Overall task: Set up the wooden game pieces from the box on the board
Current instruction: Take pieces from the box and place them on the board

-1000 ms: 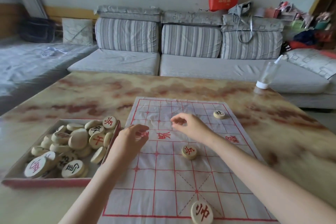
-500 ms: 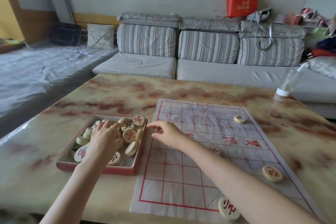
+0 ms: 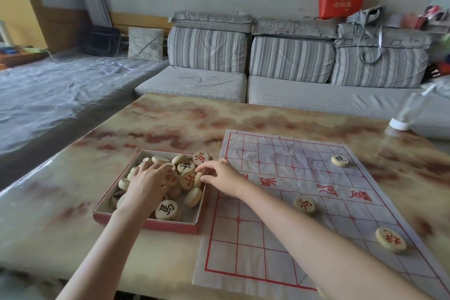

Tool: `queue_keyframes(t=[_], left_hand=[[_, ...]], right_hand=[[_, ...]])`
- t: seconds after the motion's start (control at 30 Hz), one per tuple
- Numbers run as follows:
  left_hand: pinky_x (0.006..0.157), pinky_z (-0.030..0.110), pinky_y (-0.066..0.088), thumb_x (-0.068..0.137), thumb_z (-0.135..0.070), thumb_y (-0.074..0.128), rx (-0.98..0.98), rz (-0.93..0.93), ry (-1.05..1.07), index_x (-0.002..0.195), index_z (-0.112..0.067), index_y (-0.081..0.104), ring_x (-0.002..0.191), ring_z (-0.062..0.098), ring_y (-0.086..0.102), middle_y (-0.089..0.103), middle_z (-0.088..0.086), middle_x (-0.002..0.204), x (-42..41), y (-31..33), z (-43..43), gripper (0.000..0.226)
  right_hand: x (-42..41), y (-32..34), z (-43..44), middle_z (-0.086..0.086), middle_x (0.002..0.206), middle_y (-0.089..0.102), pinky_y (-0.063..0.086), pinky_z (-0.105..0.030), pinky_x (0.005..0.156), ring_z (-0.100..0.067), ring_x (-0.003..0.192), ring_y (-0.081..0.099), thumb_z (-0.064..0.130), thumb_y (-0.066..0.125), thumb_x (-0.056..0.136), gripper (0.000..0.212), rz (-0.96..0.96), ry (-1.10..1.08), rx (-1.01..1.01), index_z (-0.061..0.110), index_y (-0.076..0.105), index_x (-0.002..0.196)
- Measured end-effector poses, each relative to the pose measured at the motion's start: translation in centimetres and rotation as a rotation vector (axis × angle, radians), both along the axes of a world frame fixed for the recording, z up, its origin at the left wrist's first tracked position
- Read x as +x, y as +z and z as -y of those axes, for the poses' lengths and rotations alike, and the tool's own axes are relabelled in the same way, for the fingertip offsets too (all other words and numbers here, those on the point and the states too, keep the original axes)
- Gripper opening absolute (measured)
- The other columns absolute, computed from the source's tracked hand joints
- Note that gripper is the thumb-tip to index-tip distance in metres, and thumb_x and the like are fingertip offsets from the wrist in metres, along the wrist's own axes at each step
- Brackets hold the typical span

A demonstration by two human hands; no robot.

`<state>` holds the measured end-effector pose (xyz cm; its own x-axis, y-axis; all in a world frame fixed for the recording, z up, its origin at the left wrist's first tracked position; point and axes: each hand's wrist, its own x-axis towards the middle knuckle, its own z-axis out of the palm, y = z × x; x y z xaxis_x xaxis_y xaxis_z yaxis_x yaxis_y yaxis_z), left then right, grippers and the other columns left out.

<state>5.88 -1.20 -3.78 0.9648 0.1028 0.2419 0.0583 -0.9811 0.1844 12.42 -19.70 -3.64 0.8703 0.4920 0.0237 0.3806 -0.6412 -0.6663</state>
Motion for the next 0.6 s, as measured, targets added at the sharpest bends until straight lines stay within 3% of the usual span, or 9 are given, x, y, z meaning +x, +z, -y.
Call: queue_keyframes(t=[0.1,0.2,0.27,0.33,0.43,0.53,0.6], left_hand=[[0.095,0.037,0.033,0.073,-0.02,0.071,-0.038,0.067,-0.009,0.12,-0.022,0.056,0.118,0.027,0.044,0.058,0.003,0.123,0.0,-0.2,0.0,0.049],[0.09,0.04,0.037,0.069,-0.017,0.074,-0.125,0.142,0.0,0.112,-0.016,0.06,0.109,0.031,0.051,0.062,0.007,0.112,-0.2,-0.1,0.2,0.045],[0.085,0.038,0.04,0.068,-0.018,0.074,-0.211,0.173,0.011,0.111,-0.016,0.06,0.104,0.03,0.055,0.062,0.006,0.109,-0.5,0.1,0.3,0.045],[0.078,0.036,0.043,0.069,-0.017,0.074,-0.3,0.193,0.022,0.112,-0.016,0.059,0.098,0.028,0.059,0.061,0.005,0.11,-0.8,0.5,0.6,0.045],[0.074,0.035,0.047,0.07,-0.014,0.075,-0.437,0.227,-0.017,0.108,-0.013,0.058,0.088,0.027,0.062,0.06,0.006,0.107,-1.2,1.2,1.3,0.042],[0.063,0.018,0.032,0.069,-0.012,0.076,-0.479,0.246,-0.021,0.107,-0.013,0.06,0.078,0.017,0.055,0.057,-0.002,0.095,-1.6,1.9,2.4,0.042],[0.058,0.013,0.033,0.068,-0.01,0.077,-0.543,0.223,-0.027,0.105,-0.014,0.06,0.078,0.016,0.057,0.056,-0.005,0.089,-1.7,2.2,3.1,0.041]], right_hand=[[0.0,0.2,-0.2,-0.007,0.105,0.051,0.035,-0.022,0.086,-0.016,0.098,0.049,0.026,0.066,0.082,0.022,0.016,0.021,0.026,0.023,0.064,0.104],[-0.6,0.8,-0.6,-0.007,0.099,0.062,0.045,-0.029,0.083,-0.019,0.095,0.058,0.029,0.063,0.086,0.017,-0.013,0.022,0.187,0.016,0.061,0.097],[-0.9,1.4,-0.6,-0.004,0.093,0.064,0.047,-0.028,0.083,-0.018,0.092,0.061,0.023,0.06,0.089,0.016,-0.065,-0.039,0.327,0.012,0.059,0.101],[-1.0,2.0,-0.2,-0.006,0.089,0.063,0.046,-0.016,0.075,-0.014,0.089,0.06,0.017,0.054,0.092,0.019,-0.102,-0.058,0.389,0.01,0.058,0.11],[-1.4,2.8,0.7,-0.013,0.101,0.06,0.051,-0.015,0.064,-0.018,0.082,0.06,0.009,0.046,0.096,0.022,-0.298,-0.039,0.533,0.008,0.058,0.114],[-2.0,3.5,1.7,-0.014,0.108,0.057,0.051,-0.018,0.057,-0.016,0.077,0.06,0.002,0.048,0.093,0.024,-0.51,-0.002,0.709,0.007,0.056,0.116],[-2.2,3.7,2.8,-0.009,0.105,0.06,0.05,-0.017,0.061,-0.013,0.08,0.06,0.0,0.058,0.087,0.033,-0.557,0.01,0.745,0.008,0.053,0.118]])
